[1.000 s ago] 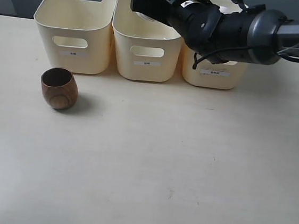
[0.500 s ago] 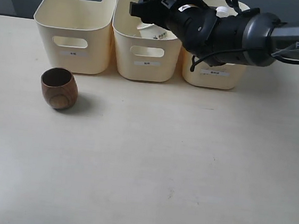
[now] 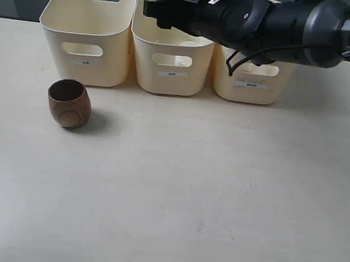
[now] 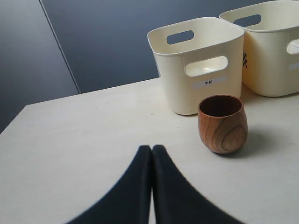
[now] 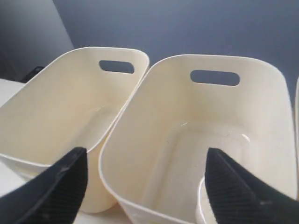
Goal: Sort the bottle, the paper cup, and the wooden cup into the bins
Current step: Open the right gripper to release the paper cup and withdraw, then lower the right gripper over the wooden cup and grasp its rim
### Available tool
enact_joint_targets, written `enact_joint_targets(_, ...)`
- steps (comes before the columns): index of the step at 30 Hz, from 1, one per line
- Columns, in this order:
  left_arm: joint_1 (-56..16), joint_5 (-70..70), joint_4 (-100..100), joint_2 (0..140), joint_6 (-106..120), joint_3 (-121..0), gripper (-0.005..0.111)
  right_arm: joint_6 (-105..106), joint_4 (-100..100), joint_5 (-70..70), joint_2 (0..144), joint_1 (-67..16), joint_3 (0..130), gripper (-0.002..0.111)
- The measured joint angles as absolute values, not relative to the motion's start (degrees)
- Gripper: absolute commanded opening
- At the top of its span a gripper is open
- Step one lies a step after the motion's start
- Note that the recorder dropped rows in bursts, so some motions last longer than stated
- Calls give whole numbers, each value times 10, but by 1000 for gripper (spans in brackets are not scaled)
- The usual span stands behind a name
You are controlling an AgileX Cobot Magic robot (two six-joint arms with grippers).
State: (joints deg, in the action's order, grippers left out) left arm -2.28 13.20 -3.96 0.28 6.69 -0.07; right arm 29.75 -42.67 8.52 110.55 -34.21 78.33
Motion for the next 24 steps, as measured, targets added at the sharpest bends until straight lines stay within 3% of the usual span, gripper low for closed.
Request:
enact_joint_targets(13,-23,132,-40,3,67,-1,0,298,-448,-146,1069,-345,783,68)
enact_joint_targets(24,-23,132,-40,3,67,-1,0,297,-504,-175,1069,-413,783,68)
